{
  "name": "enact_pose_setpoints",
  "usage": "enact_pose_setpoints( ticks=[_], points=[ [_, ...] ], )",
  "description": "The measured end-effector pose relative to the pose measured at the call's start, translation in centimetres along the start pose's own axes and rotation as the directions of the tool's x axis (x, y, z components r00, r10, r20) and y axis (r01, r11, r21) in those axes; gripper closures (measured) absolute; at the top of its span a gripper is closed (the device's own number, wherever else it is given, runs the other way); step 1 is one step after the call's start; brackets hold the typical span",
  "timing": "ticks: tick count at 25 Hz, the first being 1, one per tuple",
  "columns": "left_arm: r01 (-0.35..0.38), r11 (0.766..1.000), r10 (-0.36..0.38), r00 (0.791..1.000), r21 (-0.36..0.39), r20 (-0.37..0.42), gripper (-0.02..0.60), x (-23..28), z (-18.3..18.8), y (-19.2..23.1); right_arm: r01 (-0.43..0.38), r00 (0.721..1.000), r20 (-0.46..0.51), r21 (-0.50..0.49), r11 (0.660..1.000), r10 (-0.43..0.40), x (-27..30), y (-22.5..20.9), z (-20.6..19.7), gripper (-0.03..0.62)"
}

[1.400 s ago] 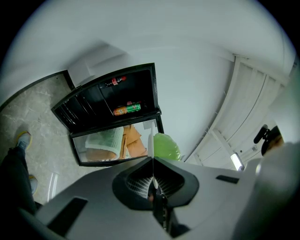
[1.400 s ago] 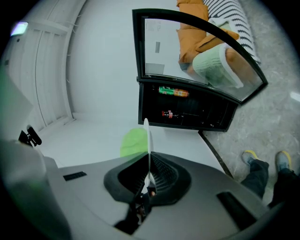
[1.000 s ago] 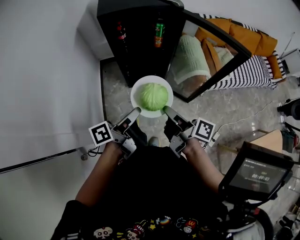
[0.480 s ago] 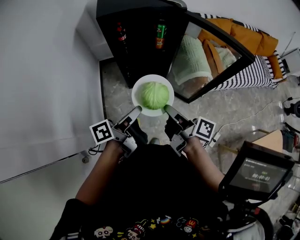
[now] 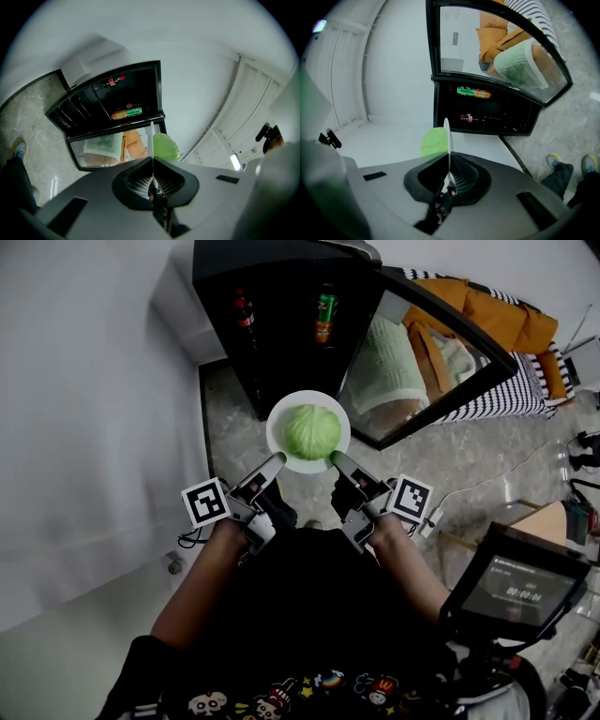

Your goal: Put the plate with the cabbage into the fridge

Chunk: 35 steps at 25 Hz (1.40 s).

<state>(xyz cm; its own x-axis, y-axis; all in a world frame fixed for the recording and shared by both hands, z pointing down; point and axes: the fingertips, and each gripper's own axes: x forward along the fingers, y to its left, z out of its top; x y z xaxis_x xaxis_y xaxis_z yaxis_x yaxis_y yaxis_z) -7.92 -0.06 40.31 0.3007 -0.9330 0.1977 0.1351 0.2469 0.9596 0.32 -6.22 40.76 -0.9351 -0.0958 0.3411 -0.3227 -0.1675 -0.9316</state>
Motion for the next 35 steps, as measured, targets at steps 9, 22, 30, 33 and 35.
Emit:
enact_pose_setpoints(
  ticks=[9,22,30,33,35],
  points=[
    [0.008,1.000,-0.008,1.000,0.013,-0.006,0.571,0.1,0.2,-0.3,-0.009,1.000,0.006,0.002,1.000,0.009,0.1,0.1,0.1,0.577],
    [0.012,1.000,-0.012,1.000,-0.008,-0.022,0.571,0.6,0.2,-0.1,0.026,0.999,0.027,0.003,1.000,-0.026,-0.2,0.0,0.4,0.577],
    [0.008,0.999,-0.009,1.000,-0.035,-0.019,0.572,0.5,0.2,0.0,0.050,0.998,0.042,0.018,0.999,-0.050,-0.4,0.2,0.3,0.577],
    [0.026,0.999,-0.027,0.999,-0.025,-0.032,0.571,0.6,0.7,-0.6,0.052,0.996,0.067,0.009,0.999,-0.052,-0.3,0.8,0.5,0.577],
    [0.045,0.999,-0.046,0.998,-0.015,-0.035,0.572,0.7,0.8,-1.2,0.034,0.997,0.073,-0.004,0.999,-0.033,-0.1,1.2,0.5,0.577]
  ],
)
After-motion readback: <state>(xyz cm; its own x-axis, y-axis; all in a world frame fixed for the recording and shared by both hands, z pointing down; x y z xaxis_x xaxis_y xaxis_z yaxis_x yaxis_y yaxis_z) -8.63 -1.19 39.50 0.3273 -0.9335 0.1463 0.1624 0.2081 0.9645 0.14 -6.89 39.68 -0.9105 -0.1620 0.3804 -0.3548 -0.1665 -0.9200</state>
